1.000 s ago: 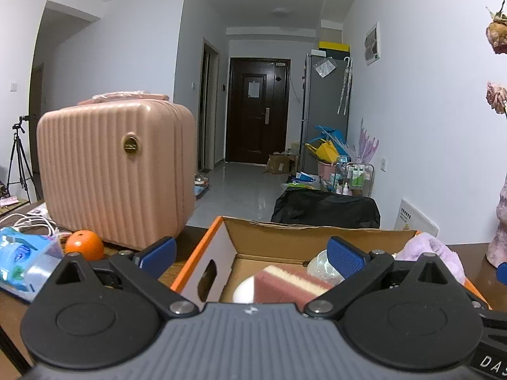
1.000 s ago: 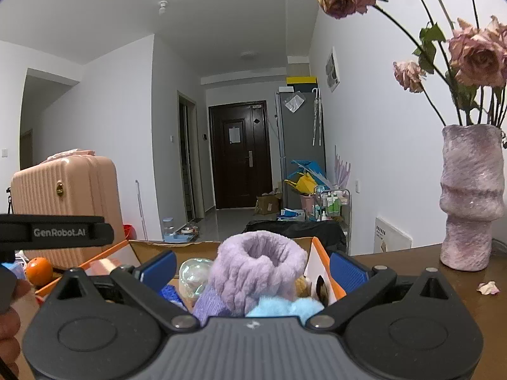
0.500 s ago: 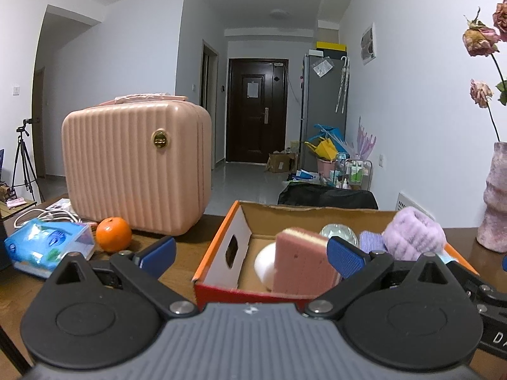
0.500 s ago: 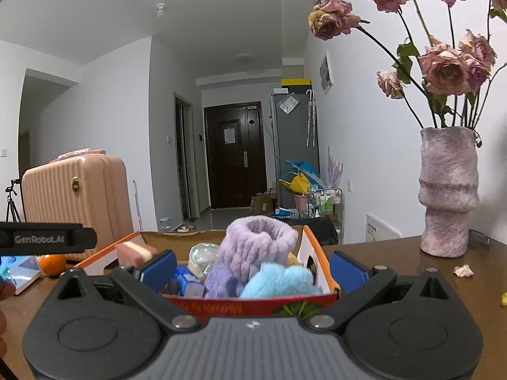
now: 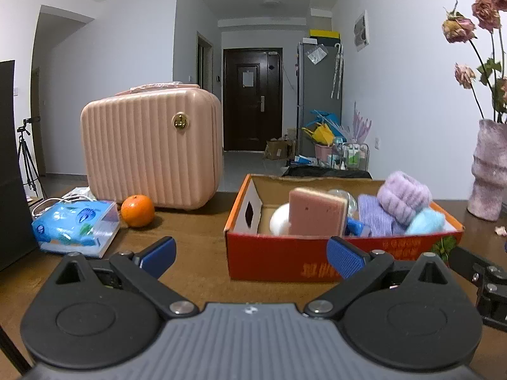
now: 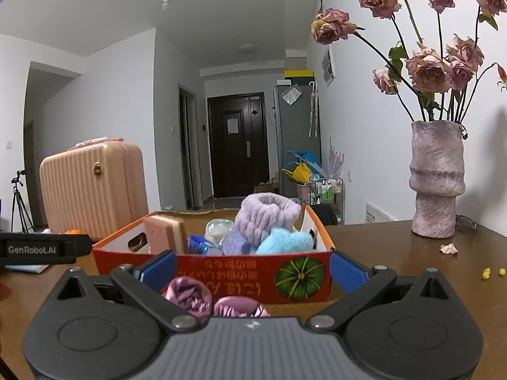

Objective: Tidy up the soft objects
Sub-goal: 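Move both tools back toward the pink scrunchie and white block on the table, then close the left gripper on the white block while the right gripper grasps the pink scrunchie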

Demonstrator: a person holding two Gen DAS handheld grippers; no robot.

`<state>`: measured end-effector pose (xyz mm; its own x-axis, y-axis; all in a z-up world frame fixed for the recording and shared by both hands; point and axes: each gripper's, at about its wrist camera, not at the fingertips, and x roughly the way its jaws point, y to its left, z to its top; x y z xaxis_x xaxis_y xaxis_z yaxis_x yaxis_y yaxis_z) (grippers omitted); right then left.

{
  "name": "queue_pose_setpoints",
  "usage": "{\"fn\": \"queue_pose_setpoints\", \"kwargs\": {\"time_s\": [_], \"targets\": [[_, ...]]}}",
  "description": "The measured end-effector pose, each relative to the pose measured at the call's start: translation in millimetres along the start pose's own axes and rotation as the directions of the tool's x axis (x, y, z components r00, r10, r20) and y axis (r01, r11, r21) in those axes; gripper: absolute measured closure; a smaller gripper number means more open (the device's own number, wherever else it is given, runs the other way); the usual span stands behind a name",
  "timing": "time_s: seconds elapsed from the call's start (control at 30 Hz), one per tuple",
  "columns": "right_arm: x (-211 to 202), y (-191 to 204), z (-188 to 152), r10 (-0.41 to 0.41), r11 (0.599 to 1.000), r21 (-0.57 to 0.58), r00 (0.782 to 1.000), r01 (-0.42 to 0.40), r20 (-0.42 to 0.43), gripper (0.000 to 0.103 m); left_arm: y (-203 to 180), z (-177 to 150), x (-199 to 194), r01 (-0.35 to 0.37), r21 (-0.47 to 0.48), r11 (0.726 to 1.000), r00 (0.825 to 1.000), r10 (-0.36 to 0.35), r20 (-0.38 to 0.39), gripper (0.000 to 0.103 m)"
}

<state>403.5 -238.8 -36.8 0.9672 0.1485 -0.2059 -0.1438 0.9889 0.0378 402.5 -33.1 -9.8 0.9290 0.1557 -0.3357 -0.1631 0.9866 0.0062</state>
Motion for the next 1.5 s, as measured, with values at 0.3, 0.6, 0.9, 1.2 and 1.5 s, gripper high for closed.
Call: {"fn": "queue_pose_setpoints", "kwargs": {"time_s": [0.3, 0.6, 0.9, 1.2, 1.5], "targets": [[-26.3, 10.1, -11.7, 0.008, 0.999, -0.036, 0.999, -0.010, -0.044, 0.000, 10.9, -17.0, -24.8, 0.015, 0.029, 0.999, 0.999, -0.014, -0.041, 0.000], [-45.6, 15.7, -19.4, 0.017, 0.999, -0.046, 0.997, -0.020, -0.081, 0.000, 15.9, -34.1, -38.0, 0.044, 0.044, 0.998, 0.994, -0.039, -0.100, 0.000], [-41.1, 16.5, -22.1, 0.018, 0.999, -0.048, 0.994, -0.024, -0.110, 0.000, 11.8, -41.9, -23.1, 0.047, 0.060, 0.997, 0.986, -0.037, -0.161, 0.000], [-26.3, 20.1, -24.4, 0.024, 0.998, -0.059, 0.988, -0.033, -0.153, 0.000, 5.0, -46.2, 0.7, 0.042, 0.068, 0.997, 0.975, -0.025, -0.222, 0.000], [-8.4, 23.6, -24.2, 0.031, 0.997, -0.061, 0.983, -0.043, -0.181, 0.000, -0.3, -45.7, 17.2, 0.080, 0.065, 0.995, 0.961, -0.059, -0.268, 0.025]]}}
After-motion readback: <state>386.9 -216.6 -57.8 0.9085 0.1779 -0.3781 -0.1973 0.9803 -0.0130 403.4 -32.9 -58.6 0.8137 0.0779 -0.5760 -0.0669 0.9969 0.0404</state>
